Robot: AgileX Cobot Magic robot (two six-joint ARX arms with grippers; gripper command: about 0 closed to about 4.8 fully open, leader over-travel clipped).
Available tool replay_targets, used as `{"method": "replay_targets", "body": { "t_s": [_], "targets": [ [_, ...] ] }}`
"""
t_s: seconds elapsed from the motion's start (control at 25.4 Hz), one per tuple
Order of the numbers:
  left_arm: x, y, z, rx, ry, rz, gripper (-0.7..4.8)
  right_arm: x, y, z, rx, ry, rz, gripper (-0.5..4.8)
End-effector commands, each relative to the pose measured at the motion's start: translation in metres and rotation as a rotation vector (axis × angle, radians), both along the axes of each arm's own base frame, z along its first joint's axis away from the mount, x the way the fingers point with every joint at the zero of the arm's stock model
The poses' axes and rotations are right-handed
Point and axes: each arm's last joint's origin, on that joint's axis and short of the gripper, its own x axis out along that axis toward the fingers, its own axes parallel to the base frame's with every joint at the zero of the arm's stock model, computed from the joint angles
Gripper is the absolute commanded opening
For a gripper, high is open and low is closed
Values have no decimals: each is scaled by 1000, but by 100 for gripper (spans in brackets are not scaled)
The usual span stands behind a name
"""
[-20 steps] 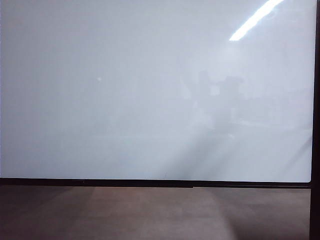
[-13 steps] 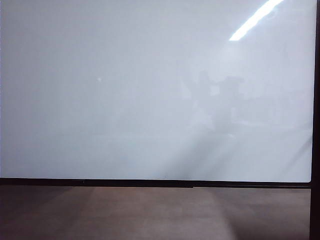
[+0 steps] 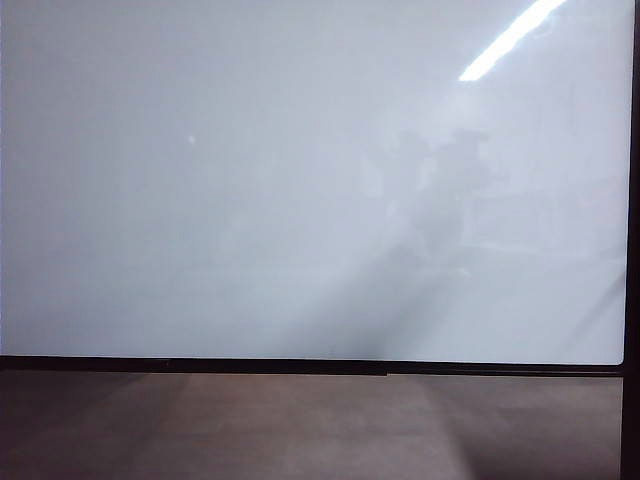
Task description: Reach to the right to find the marker pen, pick it up, and write the number 3 on the whiteboard.
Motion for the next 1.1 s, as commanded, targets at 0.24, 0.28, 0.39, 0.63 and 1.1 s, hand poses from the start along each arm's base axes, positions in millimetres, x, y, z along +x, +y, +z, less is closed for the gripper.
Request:
{"method": "replay_targets", "body": {
  "t_s": [0.24,0.28,0.39,0.63,1.1],
  "targets": [
    [3,-2,51,-4,-16,-75,-6,-13,-1,48,4,-66,-39,-6],
    [5,-3,59,-3,-23,-89,-6,-12,-1,53,4,-70,-39,-6],
    [19,-6,92,5,-42,-176,-6,-6,-1,78,5,-85,-42,-5],
    [68,-39,138,42,33,-466,-6,26,-1,122,-3,-73,-47,-6],
    [95,-138,150,108,78,-858,-6,90,-36,108,-66,13,-170,-5]
  ]
}}
